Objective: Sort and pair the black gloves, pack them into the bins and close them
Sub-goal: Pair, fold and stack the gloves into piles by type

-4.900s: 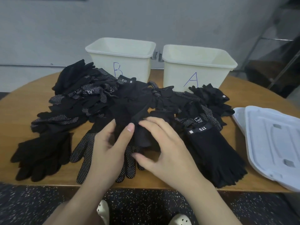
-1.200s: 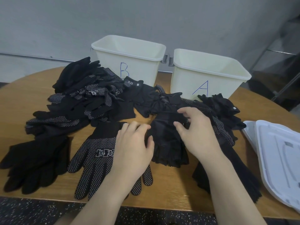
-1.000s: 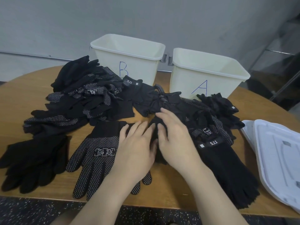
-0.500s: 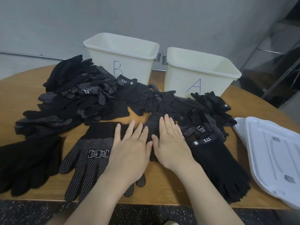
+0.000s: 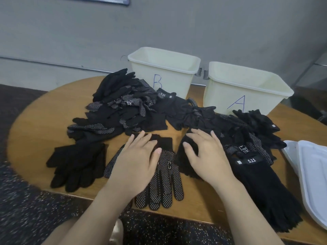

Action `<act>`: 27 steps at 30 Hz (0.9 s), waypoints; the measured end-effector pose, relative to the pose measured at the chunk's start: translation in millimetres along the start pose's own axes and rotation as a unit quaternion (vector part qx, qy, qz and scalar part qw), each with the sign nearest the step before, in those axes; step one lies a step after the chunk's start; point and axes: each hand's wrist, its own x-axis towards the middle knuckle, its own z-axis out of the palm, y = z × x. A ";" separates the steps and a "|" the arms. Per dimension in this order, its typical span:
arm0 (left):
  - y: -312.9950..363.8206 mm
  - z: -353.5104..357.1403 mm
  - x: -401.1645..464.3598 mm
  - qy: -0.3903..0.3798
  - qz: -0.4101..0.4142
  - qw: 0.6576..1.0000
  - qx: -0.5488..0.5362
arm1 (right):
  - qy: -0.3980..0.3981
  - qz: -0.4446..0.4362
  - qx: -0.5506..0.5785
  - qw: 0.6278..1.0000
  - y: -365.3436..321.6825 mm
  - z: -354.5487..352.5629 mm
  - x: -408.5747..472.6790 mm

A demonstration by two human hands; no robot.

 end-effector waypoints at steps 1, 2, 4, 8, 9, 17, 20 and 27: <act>-7.3 -0.9 -4.0 -0.010 -0.004 1.000 0.004 | 0.006 -0.011 0.008 1.000 -6.7 0.2 2.5; -14.0 -1.6 -8.4 -0.019 -0.004 1.000 0.004 | 0.009 -0.020 0.020 1.000 -13.4 1.7 5.0; -25.6 -3.3 -17.0 -0.032 -0.003 0.999 -0.001 | 0.011 -0.032 0.058 0.998 -26.6 8.1 10.8; -45.8 -7.9 -26.4 -0.044 -0.011 0.999 0.002 | 0.007 -0.019 0.139 0.990 -52.1 25.8 31.7; -49.2 -8.8 -27.6 -0.047 -0.012 0.999 0.002 | 0.009 -0.017 0.143 0.989 -57.4 30.5 38.1; -57.2 -11.0 -36.0 -0.032 -0.007 0.999 -0.005 | -0.013 0.036 0.166 0.985 -78.8 64.2 84.0; -58.3 -11.2 -36.3 -0.032 -0.005 0.999 -0.007 | -0.011 0.049 0.158 0.986 -85.9 73.7 94.2; -67.6 -11.3 -35.5 -0.048 0.009 0.999 -0.008 | 0.051 0.057 0.200 0.977 -94.7 81.1 103.7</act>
